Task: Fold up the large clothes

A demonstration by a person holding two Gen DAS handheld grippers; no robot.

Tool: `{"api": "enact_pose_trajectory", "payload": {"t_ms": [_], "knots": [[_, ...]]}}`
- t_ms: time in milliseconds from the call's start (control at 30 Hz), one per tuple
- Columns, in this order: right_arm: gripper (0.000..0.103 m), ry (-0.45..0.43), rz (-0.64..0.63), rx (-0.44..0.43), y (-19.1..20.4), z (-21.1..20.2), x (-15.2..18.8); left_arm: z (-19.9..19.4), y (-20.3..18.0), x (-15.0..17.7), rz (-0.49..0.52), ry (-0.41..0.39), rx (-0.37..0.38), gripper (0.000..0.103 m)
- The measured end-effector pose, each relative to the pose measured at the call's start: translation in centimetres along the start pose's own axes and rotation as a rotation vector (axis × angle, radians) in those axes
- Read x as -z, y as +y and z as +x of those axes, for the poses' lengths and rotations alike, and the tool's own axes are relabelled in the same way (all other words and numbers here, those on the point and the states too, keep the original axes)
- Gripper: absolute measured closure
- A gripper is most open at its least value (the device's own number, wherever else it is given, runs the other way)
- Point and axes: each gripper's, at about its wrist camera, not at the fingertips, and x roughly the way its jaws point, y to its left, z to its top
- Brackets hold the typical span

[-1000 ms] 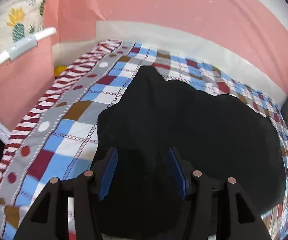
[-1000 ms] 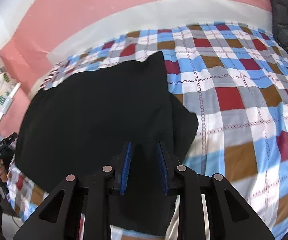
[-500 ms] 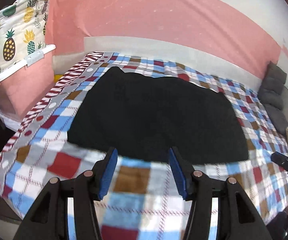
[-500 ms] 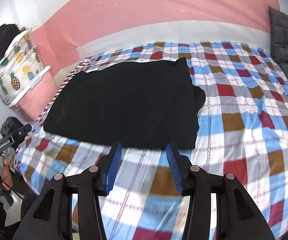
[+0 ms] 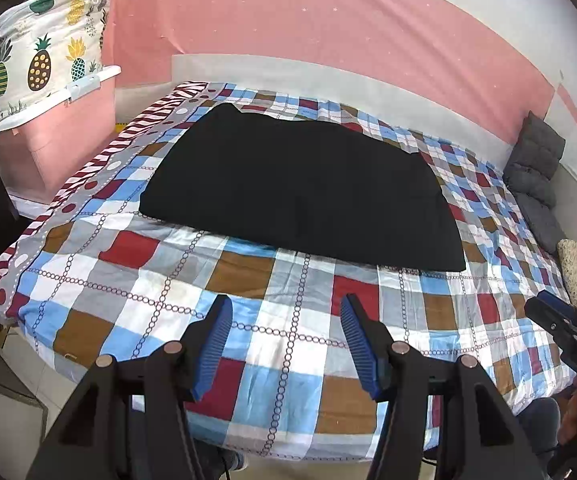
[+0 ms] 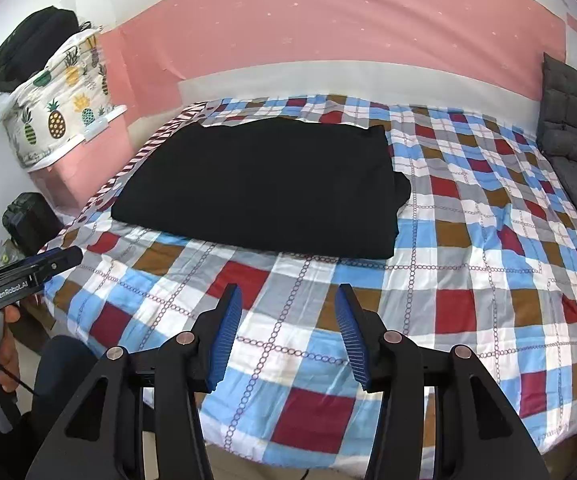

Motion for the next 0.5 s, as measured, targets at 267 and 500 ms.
{"api": "enact_pose_trajectory", "payload": {"t_ms": [267,500], "knots": [[0.054,-0.014,-0.036,-0.001,1.8,-0.8,0.4,-1.1,-0.4,0.7,0.02,-0.018,-0.02,0.045],[0.054,-0.013,-0.045,-0.001,2.4,-1.0,0.5,-1.3,-1.0,1.2,0.04,-0.013,-0.032,0.045]]}}
